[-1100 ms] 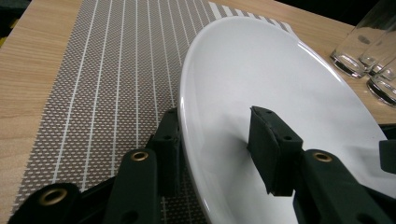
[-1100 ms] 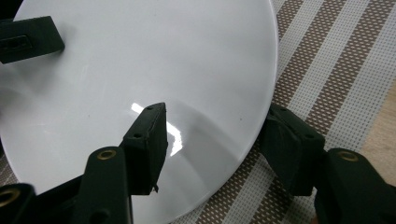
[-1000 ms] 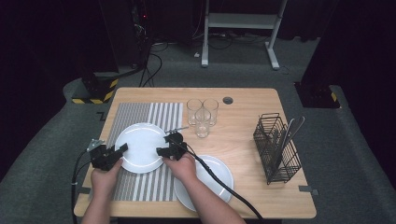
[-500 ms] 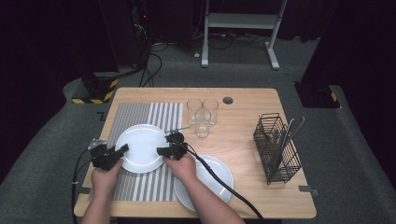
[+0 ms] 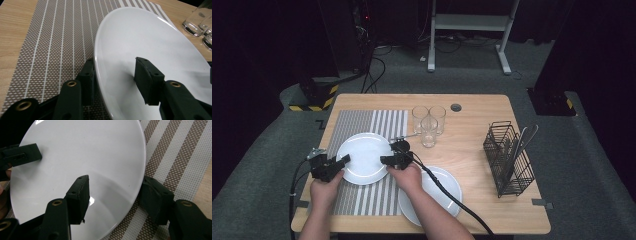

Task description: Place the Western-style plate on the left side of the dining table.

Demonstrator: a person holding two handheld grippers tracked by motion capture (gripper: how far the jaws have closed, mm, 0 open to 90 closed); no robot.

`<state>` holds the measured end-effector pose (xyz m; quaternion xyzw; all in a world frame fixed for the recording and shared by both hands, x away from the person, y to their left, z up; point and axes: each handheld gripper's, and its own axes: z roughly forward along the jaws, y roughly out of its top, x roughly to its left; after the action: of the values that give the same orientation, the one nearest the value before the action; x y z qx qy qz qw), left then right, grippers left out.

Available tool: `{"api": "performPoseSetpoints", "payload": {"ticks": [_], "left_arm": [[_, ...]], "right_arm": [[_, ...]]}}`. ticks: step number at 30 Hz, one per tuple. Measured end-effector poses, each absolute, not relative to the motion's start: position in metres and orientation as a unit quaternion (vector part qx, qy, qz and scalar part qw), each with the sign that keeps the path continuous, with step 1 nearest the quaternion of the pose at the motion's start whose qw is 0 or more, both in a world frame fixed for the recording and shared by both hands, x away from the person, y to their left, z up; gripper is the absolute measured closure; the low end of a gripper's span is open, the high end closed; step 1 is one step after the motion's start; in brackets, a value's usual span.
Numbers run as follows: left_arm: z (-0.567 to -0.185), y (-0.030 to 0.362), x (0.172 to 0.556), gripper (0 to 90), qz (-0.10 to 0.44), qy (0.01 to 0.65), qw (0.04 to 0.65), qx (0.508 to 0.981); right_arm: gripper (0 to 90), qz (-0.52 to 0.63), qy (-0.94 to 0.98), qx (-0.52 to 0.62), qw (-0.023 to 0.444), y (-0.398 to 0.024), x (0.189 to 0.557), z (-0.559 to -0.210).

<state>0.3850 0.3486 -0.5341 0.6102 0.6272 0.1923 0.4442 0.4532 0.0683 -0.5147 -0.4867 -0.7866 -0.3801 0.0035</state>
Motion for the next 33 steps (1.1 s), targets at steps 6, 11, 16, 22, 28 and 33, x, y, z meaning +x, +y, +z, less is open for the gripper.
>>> {"api": "performPoseSetpoints", "payload": {"ticks": [6, 11, 16, 22, 28, 33], "left_arm": [[-0.5343, 0.3487, 0.3855, 52.0, 0.189, 0.633, 0.441, 0.607], [-0.5344, 0.3483, 0.3854, 51.5, 0.190, 0.635, 0.438, 0.607], [-0.5345, 0.3483, 0.3857, 51.2, 0.191, 0.639, 0.435, 0.605], [-0.5345, 0.3481, 0.3857, 51.4, 0.194, 0.642, 0.430, 0.605], [-0.5348, 0.3491, 0.3864, 51.0, 0.192, 0.644, 0.428, 0.604], [-0.5348, 0.3497, 0.3865, 49.5, 0.192, 0.648, 0.426, 0.602]], "right_arm": [[41.1, -0.379, -0.788, -0.486, -0.003, 0.0721, 0.4554, -0.5115], [39.6, -0.371, -0.794, -0.481, -0.005, 0.0743, 0.4565, -0.5107], [38.7, -0.368, -0.799, -0.475, -0.003, 0.0747, 0.4566, -0.5104], [38.5, -0.369, -0.799, -0.476, -0.003, 0.0749, 0.4559, -0.5104], [38.5, -0.367, -0.801, -0.473, -0.005, 0.0749, 0.4556, -0.5117], [38.6, -0.367, -0.802, -0.471, -0.008, 0.0740, 0.4549, -0.5118]]}}
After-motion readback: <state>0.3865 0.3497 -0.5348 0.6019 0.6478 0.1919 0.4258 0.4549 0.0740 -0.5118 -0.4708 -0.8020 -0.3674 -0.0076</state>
